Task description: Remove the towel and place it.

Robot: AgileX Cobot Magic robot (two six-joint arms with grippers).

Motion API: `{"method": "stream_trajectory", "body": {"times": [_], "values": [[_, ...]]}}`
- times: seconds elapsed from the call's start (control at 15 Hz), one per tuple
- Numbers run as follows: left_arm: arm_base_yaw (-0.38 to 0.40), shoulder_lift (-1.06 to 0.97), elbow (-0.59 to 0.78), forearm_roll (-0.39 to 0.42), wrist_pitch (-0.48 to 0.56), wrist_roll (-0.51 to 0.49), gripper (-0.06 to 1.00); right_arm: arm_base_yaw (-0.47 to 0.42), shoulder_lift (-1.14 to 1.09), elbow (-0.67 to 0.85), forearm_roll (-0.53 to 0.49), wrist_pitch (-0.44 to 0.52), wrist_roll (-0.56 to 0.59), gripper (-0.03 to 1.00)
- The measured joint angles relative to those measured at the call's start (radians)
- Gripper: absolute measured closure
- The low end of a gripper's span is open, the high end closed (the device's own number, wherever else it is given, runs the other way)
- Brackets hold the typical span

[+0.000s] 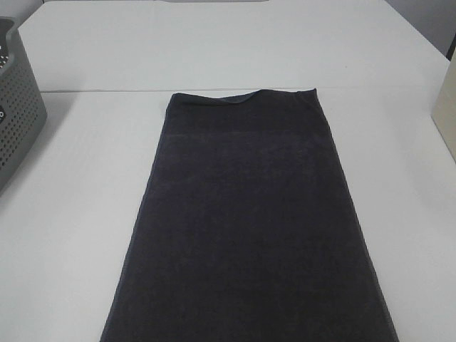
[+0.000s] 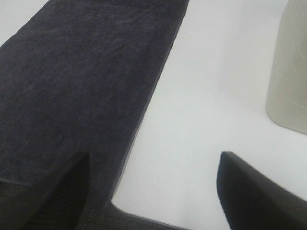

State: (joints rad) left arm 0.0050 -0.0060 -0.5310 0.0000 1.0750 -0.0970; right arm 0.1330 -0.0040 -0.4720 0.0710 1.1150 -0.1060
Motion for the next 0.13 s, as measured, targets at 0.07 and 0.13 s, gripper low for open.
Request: {"method": "stream_trajectory", "body": {"times": [0.07, 0.13], "values": [[-0.002, 0.000, 0.000, 0.000, 0.000, 0.000, 0.13, 0.000, 0.000, 0.000, 0.000, 0.000, 0.000, 0.25], [-0.002, 0.000, 0.000, 0.000, 0.000, 0.000, 0.13, 0.000, 0.000, 0.000, 0.000, 0.000, 0.000, 0.25]]}}
